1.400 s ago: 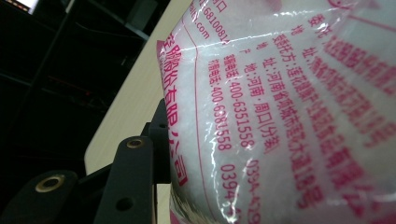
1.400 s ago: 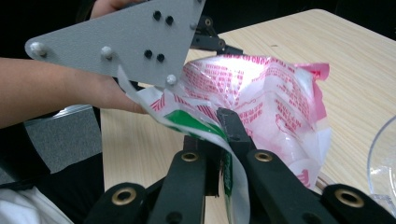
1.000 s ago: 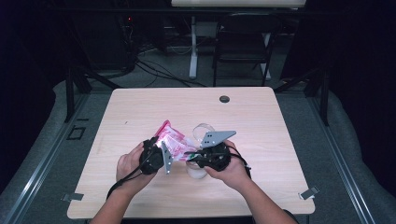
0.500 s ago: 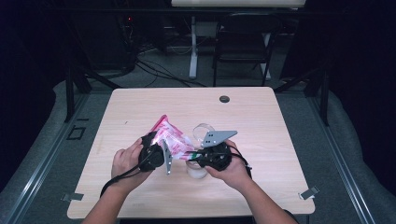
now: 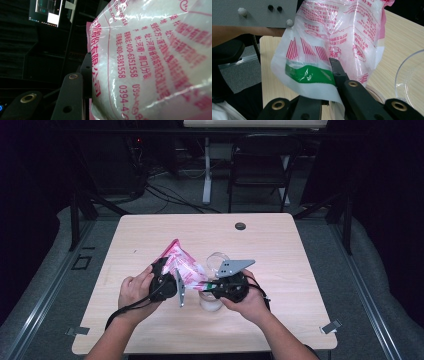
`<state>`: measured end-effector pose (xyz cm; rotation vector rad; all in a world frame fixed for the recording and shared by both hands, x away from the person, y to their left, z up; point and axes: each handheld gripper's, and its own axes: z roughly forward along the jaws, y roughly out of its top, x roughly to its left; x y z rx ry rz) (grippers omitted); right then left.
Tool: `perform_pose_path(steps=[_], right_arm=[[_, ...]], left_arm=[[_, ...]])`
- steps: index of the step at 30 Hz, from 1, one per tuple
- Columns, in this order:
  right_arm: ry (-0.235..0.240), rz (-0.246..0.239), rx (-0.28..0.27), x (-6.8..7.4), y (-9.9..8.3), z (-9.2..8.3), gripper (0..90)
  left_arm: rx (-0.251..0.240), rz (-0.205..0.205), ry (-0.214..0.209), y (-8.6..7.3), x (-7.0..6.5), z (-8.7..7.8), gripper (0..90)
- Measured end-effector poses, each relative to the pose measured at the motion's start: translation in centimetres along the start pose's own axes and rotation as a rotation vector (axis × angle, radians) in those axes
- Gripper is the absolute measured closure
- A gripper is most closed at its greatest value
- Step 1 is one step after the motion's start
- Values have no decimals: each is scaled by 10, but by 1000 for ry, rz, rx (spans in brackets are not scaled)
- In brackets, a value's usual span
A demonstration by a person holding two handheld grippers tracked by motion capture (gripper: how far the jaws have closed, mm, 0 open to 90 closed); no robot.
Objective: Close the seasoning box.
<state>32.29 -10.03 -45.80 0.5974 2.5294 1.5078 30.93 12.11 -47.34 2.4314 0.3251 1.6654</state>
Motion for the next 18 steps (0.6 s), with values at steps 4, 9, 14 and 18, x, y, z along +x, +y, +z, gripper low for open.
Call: perform_pose_path(steps=[4, 9, 14, 18], right_arm=[[1, -2, -1, 0, 0, 0, 883], [1, -1, 6, 0, -1, 1, 882], [0, 2, 5, -1, -1, 0, 882], [-5, -3, 6, -1, -1, 0, 880]], left_arm=[[-1, 4, -1, 0, 1, 0, 610], [1, 14, 4, 0, 1, -1, 610], [-1, 22, 7, 1, 1, -1, 611], [-3, 24, 5, 1, 1, -2, 611]])
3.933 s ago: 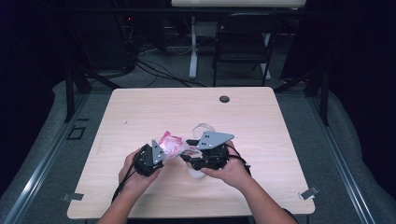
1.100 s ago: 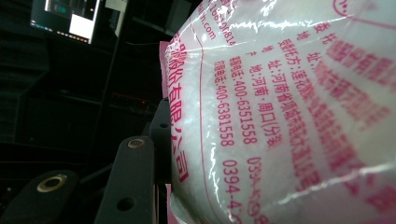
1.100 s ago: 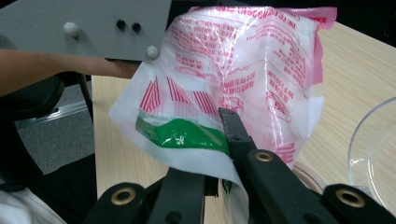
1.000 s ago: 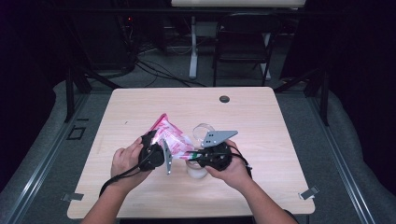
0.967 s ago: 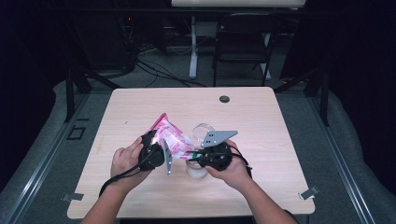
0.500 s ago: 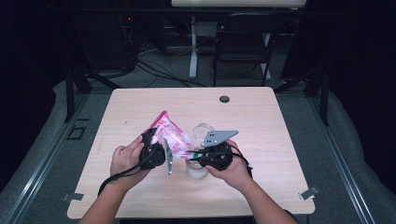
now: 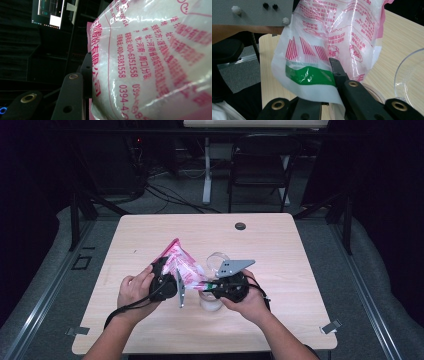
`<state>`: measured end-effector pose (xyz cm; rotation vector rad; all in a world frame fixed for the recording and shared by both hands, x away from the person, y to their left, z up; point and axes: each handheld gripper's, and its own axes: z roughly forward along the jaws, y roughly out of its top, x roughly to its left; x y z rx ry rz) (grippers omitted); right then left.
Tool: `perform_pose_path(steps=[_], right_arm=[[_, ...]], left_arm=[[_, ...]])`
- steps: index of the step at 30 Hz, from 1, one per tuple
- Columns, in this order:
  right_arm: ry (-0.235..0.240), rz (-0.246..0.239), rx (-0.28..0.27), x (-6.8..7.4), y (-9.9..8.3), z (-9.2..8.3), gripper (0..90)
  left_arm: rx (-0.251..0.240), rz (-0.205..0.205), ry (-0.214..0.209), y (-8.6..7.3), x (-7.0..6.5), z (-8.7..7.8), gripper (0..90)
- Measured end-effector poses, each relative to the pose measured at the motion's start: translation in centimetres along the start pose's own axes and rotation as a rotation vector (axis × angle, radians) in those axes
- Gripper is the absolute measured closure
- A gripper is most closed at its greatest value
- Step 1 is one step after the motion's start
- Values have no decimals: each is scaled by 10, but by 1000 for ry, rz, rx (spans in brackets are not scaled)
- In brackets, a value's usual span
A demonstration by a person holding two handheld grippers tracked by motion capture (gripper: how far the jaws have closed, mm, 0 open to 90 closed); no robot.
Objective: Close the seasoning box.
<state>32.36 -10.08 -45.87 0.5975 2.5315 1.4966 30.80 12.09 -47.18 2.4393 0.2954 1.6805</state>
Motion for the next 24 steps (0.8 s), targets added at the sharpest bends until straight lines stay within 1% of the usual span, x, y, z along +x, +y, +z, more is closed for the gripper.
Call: perform_pose_path(steps=[2, 5, 7, 10, 12, 14, 18, 20, 24], right_arm=[[-2, -1, 0, 0, 0, 0, 879], [-9, -12, -10, 1, 0, 0, 866], [-10, -14, -8, 0, 0, 1, 844], [-10, -17, -3, -1, -1, 2, 803], [-17, -30, -8, -1, -2, 3, 773], [-10, -37, -2, -1, -2, 4, 762], [-37, -61, 3, 0, -2, 5, 743], [-40, -59, 2, -1, -3, 5, 759], [-32, -47, 2, -2, -3, 4, 823]], left_arm=[[-1, -5, -5, 0, 0, 0, 612], [-1, -42, -24, -1, 4, 1, 613], [-6, -44, -22, -2, 5, 1, 614], [-6, -53, -30, -3, 6, 1, 615], [-3, -60, -33, -3, 7, 1, 616], [-3, -57, -30, -4, 7, 1, 616], [-9, -48, -17, -4, 6, 0, 617], [-7, -38, -9, -3, 6, -1, 617], [-13, -23, 5, -2, 5, -3, 618]])
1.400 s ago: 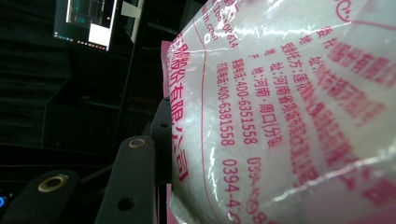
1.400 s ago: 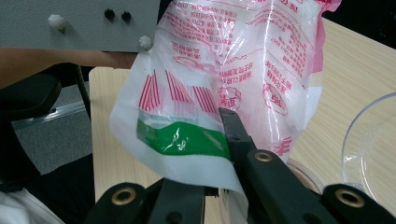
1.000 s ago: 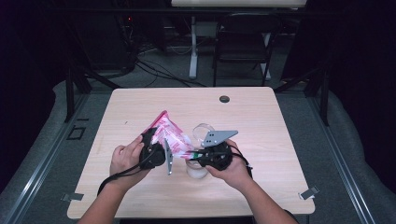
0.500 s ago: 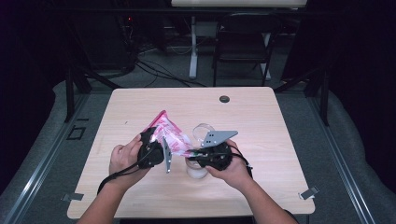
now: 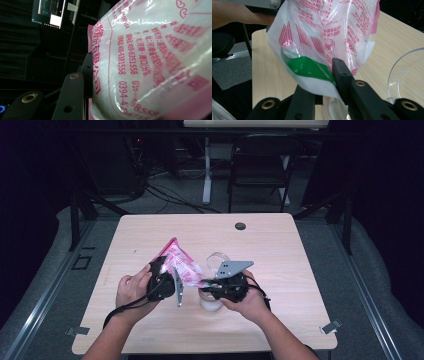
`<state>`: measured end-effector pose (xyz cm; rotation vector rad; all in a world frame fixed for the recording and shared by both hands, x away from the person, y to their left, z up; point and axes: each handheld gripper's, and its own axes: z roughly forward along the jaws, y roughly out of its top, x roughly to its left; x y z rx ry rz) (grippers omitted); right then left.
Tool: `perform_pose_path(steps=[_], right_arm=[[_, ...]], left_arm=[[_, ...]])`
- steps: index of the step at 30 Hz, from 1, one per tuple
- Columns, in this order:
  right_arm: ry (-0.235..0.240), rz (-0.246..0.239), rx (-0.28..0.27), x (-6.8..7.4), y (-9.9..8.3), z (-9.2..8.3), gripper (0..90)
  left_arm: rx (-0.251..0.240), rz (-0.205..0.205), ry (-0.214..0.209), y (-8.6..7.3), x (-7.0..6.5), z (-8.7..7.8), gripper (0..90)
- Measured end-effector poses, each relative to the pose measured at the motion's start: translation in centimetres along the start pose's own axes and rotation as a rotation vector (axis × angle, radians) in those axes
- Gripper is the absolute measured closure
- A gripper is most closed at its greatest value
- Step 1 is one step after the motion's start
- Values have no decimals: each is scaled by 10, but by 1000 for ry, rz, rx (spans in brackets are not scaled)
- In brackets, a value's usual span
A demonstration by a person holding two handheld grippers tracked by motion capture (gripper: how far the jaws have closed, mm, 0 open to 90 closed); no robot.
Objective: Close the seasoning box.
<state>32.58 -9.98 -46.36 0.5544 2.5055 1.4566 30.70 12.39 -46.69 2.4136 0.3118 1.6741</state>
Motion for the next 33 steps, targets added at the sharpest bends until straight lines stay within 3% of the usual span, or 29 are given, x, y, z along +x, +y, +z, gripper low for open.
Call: perform_pose_path(steps=[4, 33], right_arm=[[-5, 2, 10, -1, 0, -1, 875], [-23, 26, 73, -5, -9, 12, 881]], left_arm=[[0, 15, -3, 3, -2, 1, 619], [21, 69, 4, 0, -12, 8, 620]])
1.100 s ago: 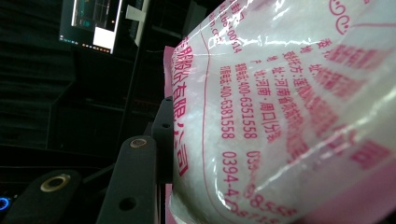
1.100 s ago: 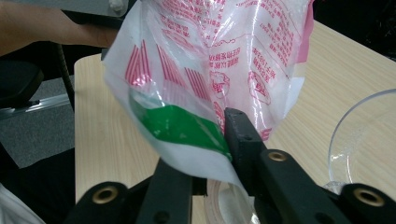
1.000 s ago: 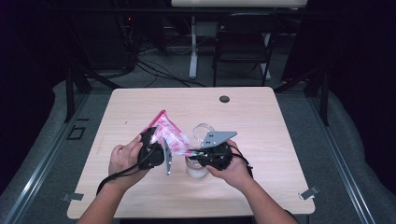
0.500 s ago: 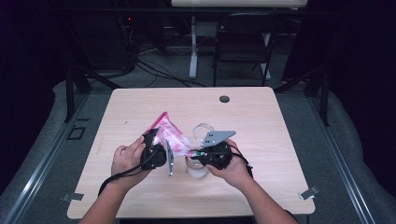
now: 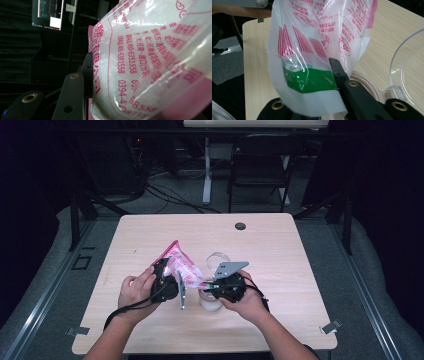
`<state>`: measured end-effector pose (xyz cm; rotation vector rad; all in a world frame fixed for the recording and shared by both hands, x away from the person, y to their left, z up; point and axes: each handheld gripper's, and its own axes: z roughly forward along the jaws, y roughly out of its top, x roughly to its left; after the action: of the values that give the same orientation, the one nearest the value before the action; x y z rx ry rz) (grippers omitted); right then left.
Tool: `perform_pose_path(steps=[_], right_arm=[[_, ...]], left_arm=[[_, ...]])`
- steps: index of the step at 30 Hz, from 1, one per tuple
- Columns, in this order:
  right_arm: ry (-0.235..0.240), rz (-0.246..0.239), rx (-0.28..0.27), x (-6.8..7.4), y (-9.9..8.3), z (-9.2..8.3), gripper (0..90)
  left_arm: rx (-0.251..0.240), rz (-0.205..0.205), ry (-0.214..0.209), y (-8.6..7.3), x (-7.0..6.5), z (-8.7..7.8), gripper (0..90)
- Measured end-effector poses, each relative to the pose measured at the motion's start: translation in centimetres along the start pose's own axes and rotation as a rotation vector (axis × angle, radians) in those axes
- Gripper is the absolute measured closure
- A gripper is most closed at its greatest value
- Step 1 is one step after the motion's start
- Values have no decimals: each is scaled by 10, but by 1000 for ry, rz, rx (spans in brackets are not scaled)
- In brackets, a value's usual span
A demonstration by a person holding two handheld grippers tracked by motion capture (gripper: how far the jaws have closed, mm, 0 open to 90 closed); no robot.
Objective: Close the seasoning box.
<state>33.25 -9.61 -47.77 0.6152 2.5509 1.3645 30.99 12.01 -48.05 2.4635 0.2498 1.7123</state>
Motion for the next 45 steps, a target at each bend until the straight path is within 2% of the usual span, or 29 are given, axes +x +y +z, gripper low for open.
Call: perform_pose_path(steps=[36, 45], right_arm=[[0, 10, 9, -2, -2, 6, 882], [2, 8, 12, -3, -2, 5, 882]], left_arm=[[3, 46, 46, 1, 1, -2, 620], [-16, 63, 85, 2, 0, -4, 621]])
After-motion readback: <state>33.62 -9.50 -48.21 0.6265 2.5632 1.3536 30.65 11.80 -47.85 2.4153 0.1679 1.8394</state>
